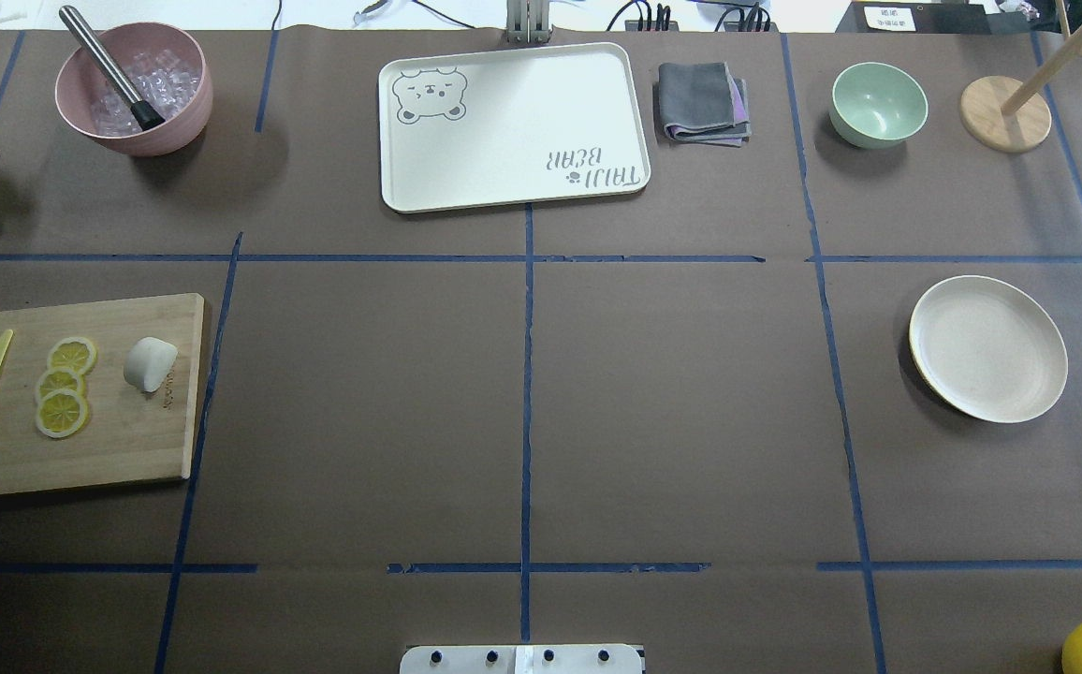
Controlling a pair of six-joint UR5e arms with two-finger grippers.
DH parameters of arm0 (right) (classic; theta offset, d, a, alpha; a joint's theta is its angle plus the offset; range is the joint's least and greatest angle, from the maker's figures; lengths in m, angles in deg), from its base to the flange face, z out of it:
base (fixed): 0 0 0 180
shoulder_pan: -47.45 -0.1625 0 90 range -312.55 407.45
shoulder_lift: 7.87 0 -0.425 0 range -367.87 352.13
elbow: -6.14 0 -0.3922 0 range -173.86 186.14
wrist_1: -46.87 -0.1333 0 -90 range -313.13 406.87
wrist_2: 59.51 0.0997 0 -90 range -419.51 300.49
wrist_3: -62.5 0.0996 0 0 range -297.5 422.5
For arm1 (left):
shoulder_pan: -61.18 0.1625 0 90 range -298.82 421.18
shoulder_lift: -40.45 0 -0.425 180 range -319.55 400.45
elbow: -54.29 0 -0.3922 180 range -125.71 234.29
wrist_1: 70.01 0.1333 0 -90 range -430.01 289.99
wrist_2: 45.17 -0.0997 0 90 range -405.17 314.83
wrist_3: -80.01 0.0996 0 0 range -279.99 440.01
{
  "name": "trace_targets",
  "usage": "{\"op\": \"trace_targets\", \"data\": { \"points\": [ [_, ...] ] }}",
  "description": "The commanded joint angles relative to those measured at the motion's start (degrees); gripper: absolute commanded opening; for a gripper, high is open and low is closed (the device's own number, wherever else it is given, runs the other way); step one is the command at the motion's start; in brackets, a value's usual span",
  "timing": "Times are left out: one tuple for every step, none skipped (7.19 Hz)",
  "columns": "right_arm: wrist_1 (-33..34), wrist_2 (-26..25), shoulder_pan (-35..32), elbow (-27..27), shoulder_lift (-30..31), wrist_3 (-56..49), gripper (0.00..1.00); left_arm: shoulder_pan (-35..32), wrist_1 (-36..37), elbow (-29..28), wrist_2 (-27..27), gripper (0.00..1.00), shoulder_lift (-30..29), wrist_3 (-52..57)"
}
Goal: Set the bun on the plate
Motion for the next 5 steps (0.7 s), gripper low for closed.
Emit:
{"op": "trace_targets", "data": {
  "points": [
    [-0.18, -0.36, 0.0, -0.26, -0.26, 0.0, 1.0, 0.0, 0.0, 0.0, 0.0, 1.0, -0.13, 0.14],
    [-0.18, -0.37, 0.0, -0.08, -0.18, 0.09, 1.0, 0.0, -0.17, 0.0, 0.0, 1.0, -0.13, 0.15],
    [-0.18, -0.28, 0.0, -0.17, -0.09, 0.18, 1.0, 0.0, -0.18, 0.0, 0.0, 1.0, -0.13, 0.15],
    [-0.09, -0.28, 0.0, -0.08, -0.09, 0.26, 1.0, 0.0, -0.7, 0.0, 0.0, 1.0, -0.13, 0.06],
    [-0.09, -0.37, 0.0, -0.08, -0.09, 0.27, 1.0, 0.0, -1.66, 0.0, 0.0, 1.0, -0.04, -0.2]
  ]
}}
